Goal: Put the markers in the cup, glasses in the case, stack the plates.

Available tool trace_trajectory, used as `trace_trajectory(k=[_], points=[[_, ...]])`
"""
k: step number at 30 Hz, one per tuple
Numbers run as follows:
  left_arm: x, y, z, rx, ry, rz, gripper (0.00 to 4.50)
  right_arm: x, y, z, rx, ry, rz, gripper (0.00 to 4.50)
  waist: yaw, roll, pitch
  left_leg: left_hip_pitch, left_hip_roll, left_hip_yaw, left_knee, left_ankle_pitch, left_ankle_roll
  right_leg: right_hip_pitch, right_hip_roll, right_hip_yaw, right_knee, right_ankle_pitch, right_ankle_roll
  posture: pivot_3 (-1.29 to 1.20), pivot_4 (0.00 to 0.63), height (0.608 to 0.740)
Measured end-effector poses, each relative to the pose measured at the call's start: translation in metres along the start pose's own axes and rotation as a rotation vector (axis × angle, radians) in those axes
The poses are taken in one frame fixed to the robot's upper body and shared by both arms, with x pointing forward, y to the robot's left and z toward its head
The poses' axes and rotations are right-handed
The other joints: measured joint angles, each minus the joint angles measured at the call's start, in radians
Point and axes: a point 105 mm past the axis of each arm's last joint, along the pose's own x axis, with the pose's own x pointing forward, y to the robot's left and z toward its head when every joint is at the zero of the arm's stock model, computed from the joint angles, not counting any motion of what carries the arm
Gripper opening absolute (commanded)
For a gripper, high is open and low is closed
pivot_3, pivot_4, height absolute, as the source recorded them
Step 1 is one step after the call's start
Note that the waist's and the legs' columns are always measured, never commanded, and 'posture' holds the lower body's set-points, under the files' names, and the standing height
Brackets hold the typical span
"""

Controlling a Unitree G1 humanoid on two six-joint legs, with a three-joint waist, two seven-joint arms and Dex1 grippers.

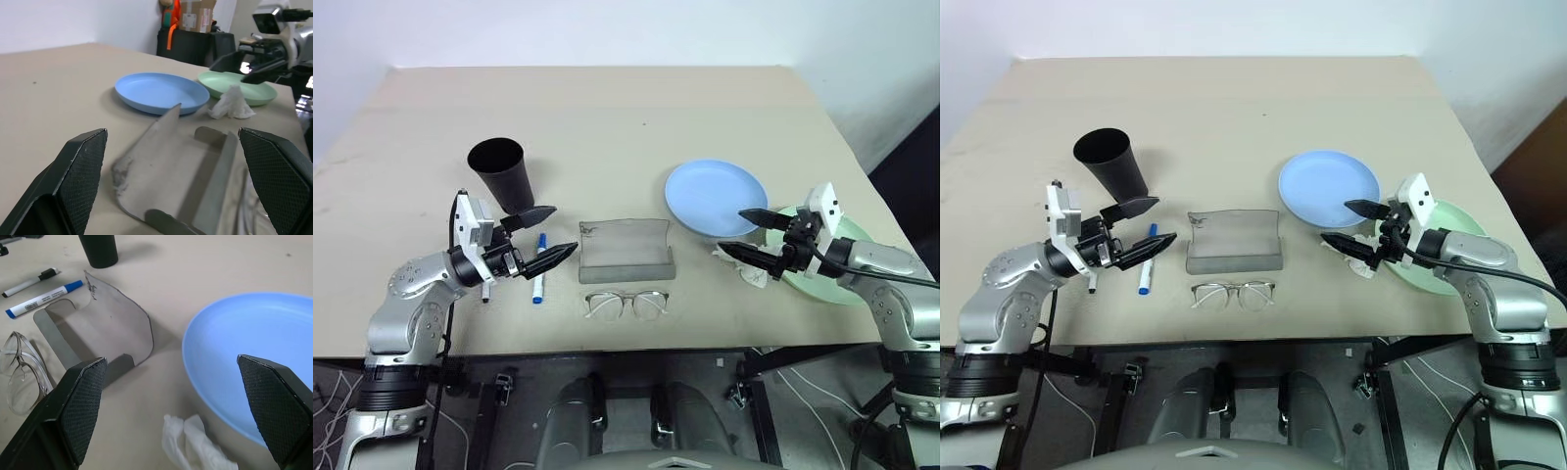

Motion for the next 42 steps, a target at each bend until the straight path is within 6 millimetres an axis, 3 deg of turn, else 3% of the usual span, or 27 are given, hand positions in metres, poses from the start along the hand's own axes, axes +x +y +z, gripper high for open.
trace_trajectory(k=[9, 15, 18, 19, 29, 33, 42], points=[[0.006, 0.000, -0.009, -0.004, 0.006, -0.006, 4.50, -0.013, -0.009, -0.005, 0.007, 0.097, -0.050, 4.48, 0.001, 0.000, 0.000, 0.000, 0.000, 0.000, 0.001, 0.000, 0.000, 0.000, 0.000, 0.000, 0.001, 0.000, 0.000, 0.00, 0.150, 0.715], [0.006, 0.004, -0.012, -0.001, 0.015, -0.002, 4.50, -0.047, -0.025, -0.009, 0.054, 0.251, -0.143, 4.48, 0.001, 0.000, 0.000, 0.000, 0.000, 0.000, 0.001, 0.000, 0.000, 0.000, 0.000, 0.000, 0.000, 0.000, 0.000, 0.00, 0.150, 0.715], [0.006, 0.004, -0.015, -0.007, 0.018, -0.002, 4.50, -0.060, -0.026, -0.017, 0.086, 0.342, -0.168, 4.48, -0.002, 0.000, 0.000, 0.000, 0.000, 0.000, 0.001, 0.000, 0.000, 0.001, 0.000, 0.000, 0.001, 0.000, 0.000, 0.00, 0.150, 0.715], [0.011, 0.006, -0.012, 0.002, 0.000, -0.011, 4.50, -0.067, -0.020, -0.028, 0.108, 0.410, -0.163, 4.48, 0.002, 0.001, 0.000, 0.000, 0.000, -0.001, 0.001, 0.000, 0.000, 0.001, 0.000, -0.001, 0.001, 0.000, 0.000, 0.00, 0.150, 0.715], [0.023, 0.004, -0.016, 0.004, -0.002, -0.038, 4.50, -0.072, -0.015, -0.057, 0.126, 0.558, -0.168, 4.48, 0.001, 0.001, -0.001, 0.000, 0.000, -0.001, 0.003, 0.000, 0.000, 0.002, 0.000, -0.002, 0.001, 0.000, 0.001, 0.00, 0.150, 0.715], [0.022, 0.004, -0.017, -0.002, 0.001, -0.045, 4.50, -0.076, -0.017, -0.061, 0.120, 0.591, -0.177, 3.61, 0.002, 0.001, -0.001, 0.000, 0.000, -0.001, 0.004, 0.000, 0.000, 0.003, 0.000, -0.002, 0.001, 0.000, 0.001, 0.00, 0.150, 0.715], [0.021, 0.004, -0.018, 0.009, 0.016, -0.053, 4.50, -0.077, -0.022, -0.062, 0.087, 0.602, -0.191, 0.47, 0.002, 0.001, -0.001, 0.000, 0.000, -0.002, 0.005, 0.000, 0.000, 0.003, 0.000, -0.003, 0.001, 0.000, 0.001, 0.00, 0.150, 0.715]])
